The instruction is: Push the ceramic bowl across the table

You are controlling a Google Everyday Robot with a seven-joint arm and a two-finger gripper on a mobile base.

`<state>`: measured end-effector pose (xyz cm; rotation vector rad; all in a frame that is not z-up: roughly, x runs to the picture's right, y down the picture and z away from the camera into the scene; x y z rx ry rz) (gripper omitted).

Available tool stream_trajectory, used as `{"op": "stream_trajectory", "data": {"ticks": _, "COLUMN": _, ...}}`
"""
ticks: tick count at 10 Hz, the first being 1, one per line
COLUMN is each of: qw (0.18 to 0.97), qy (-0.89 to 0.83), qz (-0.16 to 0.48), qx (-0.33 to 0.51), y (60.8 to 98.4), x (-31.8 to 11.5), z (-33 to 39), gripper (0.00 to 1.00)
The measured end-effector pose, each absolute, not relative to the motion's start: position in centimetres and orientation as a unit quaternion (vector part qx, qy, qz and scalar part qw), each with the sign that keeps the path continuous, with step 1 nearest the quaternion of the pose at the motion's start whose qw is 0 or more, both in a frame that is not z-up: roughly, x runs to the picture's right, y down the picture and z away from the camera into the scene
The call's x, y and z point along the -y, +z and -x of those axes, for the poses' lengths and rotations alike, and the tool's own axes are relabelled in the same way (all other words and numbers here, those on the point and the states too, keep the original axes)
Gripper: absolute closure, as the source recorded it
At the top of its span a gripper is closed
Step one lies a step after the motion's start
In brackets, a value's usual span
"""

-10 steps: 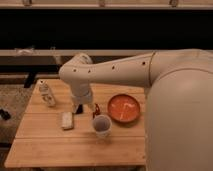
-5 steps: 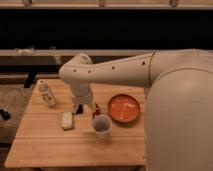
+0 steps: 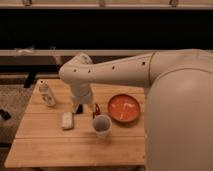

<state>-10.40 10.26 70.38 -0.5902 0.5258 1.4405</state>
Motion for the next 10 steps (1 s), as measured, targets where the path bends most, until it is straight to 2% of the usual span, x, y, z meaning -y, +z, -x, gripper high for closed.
{"op": "stream_trajectory", "data": {"ticks": 10, "qw": 0.676, "qy": 0.646, "qz": 0.262, "qx": -0.236, "y": 71.00, "x": -10.15, "z": 9.75, "gripper": 0.35}}
